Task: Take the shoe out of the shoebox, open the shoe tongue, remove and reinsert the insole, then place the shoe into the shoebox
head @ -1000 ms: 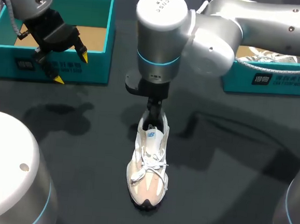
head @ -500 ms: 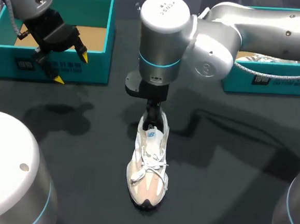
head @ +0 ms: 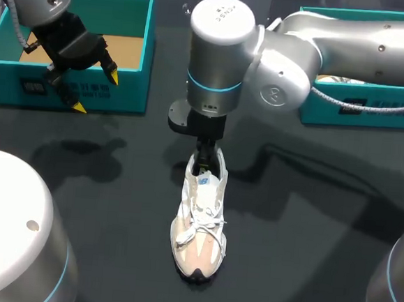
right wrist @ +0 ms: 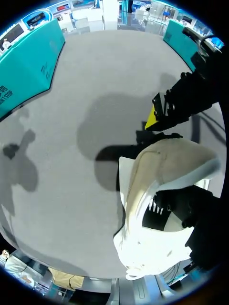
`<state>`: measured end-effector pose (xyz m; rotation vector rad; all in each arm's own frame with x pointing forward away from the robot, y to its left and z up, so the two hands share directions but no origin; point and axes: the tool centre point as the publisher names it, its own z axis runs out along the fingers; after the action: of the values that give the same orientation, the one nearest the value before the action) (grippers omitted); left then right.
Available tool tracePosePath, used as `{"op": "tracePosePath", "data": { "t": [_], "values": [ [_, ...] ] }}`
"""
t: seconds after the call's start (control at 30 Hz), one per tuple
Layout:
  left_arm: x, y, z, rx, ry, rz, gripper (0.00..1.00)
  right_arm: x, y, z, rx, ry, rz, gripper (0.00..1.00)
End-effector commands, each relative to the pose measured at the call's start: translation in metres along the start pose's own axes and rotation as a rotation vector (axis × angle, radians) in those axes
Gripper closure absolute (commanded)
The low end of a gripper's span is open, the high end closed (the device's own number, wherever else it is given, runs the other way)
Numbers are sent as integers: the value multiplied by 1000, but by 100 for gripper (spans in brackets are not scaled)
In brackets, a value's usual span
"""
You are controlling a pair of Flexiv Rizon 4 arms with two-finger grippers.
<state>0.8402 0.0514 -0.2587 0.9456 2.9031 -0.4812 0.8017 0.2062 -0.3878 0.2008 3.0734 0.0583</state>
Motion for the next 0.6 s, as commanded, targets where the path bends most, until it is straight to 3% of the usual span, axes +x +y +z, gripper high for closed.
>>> {"op": "tracePosePath", "data": {
  "t": [0.03, 0.1, 0.17, 0.4, 0.6],
  "values": [
    [0, 0, 0, -3, 2, 0, 0, 2, 2, 2, 3, 0, 1, 58],
    [0, 0, 0, -3, 2, 0, 0, 3, 2, 1, 4, -1, 3, 71],
    [0, 0, 0, -3, 2, 0, 0, 4, 1, 1, 6, -2, 6, 100],
    [0, 0, 0, -3, 2, 0, 0, 8, -1, -6, 13, -15, 18, 100],
    [0, 0, 0, -3, 2, 0, 0, 7, -6, -29, 36, -40, 9, 100]
  ]
}}
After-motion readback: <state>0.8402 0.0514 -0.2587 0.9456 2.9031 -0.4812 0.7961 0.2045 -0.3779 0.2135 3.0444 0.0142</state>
